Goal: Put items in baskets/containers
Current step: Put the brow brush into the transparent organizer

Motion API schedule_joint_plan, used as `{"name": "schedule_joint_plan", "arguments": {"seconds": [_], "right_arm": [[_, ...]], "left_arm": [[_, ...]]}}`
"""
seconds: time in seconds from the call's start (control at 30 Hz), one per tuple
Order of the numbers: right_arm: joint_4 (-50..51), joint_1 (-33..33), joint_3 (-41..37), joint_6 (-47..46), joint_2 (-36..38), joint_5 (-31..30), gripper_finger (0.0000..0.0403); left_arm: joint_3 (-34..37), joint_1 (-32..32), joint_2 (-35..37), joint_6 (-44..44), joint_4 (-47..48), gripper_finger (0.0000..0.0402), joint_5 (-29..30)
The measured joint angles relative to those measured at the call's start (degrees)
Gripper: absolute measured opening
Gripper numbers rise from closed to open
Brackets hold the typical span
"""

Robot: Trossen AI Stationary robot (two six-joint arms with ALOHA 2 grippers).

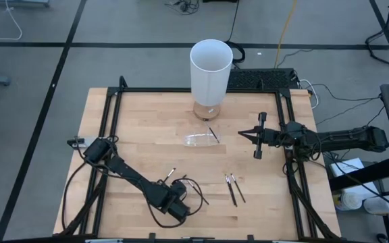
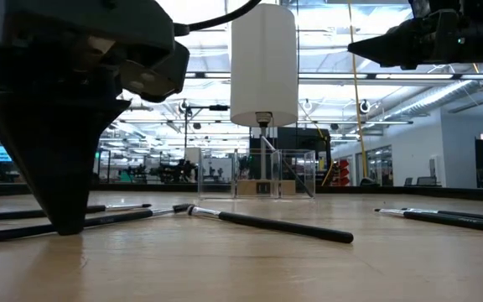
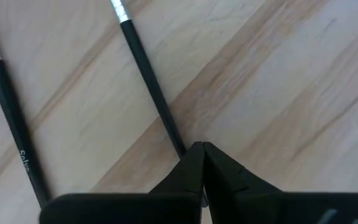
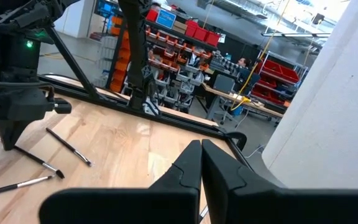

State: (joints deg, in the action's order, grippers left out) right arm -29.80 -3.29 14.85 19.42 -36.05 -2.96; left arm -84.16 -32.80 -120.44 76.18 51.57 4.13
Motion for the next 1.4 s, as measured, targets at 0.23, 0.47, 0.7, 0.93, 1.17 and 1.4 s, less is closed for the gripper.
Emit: {"name": "schedule_joint_plan", "arguments": {"seconds": [0.23, 0.47, 0.7, 0.93, 1.17, 1.4], "right_arm": [[0.0, 0.0, 0.0, 0.2, 0.0, 0.0, 0.0], [0.1, 0.0, 0.0, 0.2, 0.0, 0.0, 0.0], [0.5, 0.0, 0.0, 0.3, 0.0, -0.1, 0.0], [1.6, 0.0, 0.0, 1.2, 0.0, -0.2, 0.0], [1.6, 0.0, 0.0, 1.2, 0.0, -0.2, 0.0], [1.6, 0.0, 0.0, 1.0, 0.0, -0.2, 0.0]], "left_arm": [[-0.6, 0.7, 1.0, -3.0, -2.0, 0.0021, -0.1], [-8.1, 2.3, 1.1, -9.7, -0.9, 0.003, 0.0], [-13.8, 5.0, 1.2, -9.5, 9.3, 0.003, 3.3], [-13.7, 7.8, 1.0, -6.6, 14.8, 0.0035, 1.9], [-13.5, 8.1, 0.8, -7.0, 14.2, 0.0107, 1.8], [-11.0, 8.4, 0.7, -5.2, 12.9, 0.0178, 1.2]]}}
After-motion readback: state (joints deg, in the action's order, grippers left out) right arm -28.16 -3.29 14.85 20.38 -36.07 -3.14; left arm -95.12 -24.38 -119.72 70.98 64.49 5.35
